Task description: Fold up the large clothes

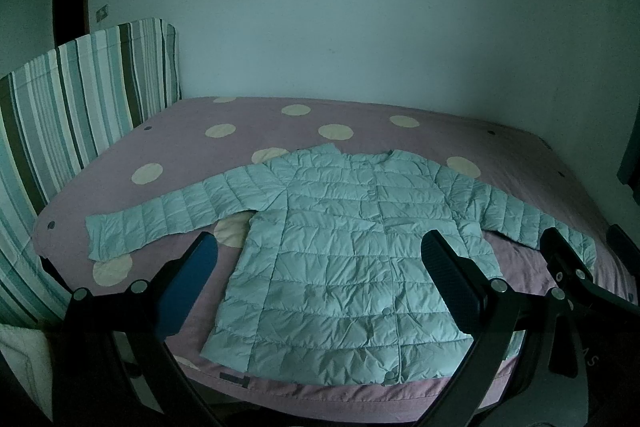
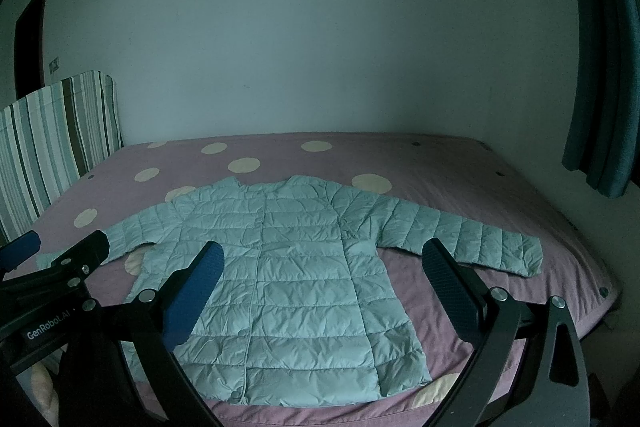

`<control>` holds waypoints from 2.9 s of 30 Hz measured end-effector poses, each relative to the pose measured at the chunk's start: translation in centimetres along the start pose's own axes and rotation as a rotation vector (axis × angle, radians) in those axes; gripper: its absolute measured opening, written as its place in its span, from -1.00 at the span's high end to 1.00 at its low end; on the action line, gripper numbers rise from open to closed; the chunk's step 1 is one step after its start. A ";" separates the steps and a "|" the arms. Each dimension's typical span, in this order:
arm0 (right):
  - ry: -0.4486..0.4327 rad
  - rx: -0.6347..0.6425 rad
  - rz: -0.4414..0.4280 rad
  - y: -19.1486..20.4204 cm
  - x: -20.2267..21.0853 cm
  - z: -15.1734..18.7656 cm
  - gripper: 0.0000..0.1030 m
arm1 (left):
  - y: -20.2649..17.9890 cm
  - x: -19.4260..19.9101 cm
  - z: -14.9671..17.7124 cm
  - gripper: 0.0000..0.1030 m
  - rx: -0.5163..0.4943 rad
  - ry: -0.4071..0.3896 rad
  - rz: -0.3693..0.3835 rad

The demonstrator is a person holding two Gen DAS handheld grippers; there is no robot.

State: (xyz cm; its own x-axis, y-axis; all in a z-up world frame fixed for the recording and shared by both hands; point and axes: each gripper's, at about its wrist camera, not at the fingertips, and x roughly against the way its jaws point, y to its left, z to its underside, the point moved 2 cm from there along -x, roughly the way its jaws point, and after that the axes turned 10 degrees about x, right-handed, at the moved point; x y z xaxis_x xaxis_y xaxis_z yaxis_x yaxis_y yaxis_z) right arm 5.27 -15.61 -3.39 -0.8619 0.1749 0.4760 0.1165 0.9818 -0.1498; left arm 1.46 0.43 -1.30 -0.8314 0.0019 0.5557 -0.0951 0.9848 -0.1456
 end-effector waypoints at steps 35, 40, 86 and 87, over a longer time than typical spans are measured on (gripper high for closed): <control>0.270 -0.496 0.297 -22.3 -19.4 9.2 -0.72 | 22.6 -25.5 3.7 -0.96 0.264 0.310 -0.661; 0.315 -0.614 0.355 -27.3 -20.1 11.4 -0.07 | 26.0 -26.8 5.2 -0.96 0.307 0.337 -0.737; 0.126 -0.525 0.095 -20.1 -23.8 2.2 0.84 | 26.8 -27.4 5.5 -0.96 0.322 0.284 -0.731; 0.133 -0.480 0.056 -17.6 -24.8 1.0 0.84 | 26.9 -27.4 5.5 -0.96 0.327 0.285 -0.727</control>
State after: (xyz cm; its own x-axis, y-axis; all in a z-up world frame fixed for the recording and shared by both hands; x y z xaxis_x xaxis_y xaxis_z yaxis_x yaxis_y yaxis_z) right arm 24.07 -37.26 -13.41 -0.7813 0.2051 0.5895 0.4014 0.8884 0.2229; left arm 18.71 25.88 -24.91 -0.3367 -0.5257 0.7812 -0.7427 0.6582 0.1228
